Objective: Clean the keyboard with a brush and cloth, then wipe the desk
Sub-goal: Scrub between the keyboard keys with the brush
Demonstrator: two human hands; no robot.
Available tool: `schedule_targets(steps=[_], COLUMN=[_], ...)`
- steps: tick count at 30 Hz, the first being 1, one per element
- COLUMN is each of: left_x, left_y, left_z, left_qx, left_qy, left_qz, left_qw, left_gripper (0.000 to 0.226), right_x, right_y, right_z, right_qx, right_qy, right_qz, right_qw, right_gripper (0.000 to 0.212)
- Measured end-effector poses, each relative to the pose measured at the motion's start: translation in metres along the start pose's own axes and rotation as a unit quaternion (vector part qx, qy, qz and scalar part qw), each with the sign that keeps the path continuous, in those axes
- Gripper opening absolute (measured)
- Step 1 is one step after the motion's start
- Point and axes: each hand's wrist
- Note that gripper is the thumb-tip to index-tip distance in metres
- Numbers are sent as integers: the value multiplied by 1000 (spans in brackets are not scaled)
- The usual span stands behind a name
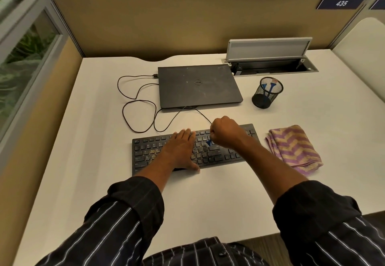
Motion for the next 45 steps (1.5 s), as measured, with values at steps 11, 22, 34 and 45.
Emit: schedule_targets(steps=[11,22,34,45], left_x=[0,0,0,1], left_y=[0,1,-1,1], left_z=[0,0,-1,1], left_qx=[0,0,0,4], left_qy=[5,0,1,10], left_qz=[-1,1,3,-8], left_qw=[1000,1000,1000,1000], left_gripper=[136,136,135,135], right_x=[2,-1,4,2], right_y=[-3,0,0,-3], right_z=[1,-4,1,7], right_qx=[-9,-11,-10,3], right_qy=[26,26,7,-11], right_qz=[12,16,26,27], right_qw=[1000,999,1000,1000], right_gripper=[17,18,14,13])
Point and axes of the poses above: each hand's wrist, its own y-axis away from the middle knuckle, its own x-axis out of the palm, z = x × y, and after that the axes turned 10 degrees about z, right-handed
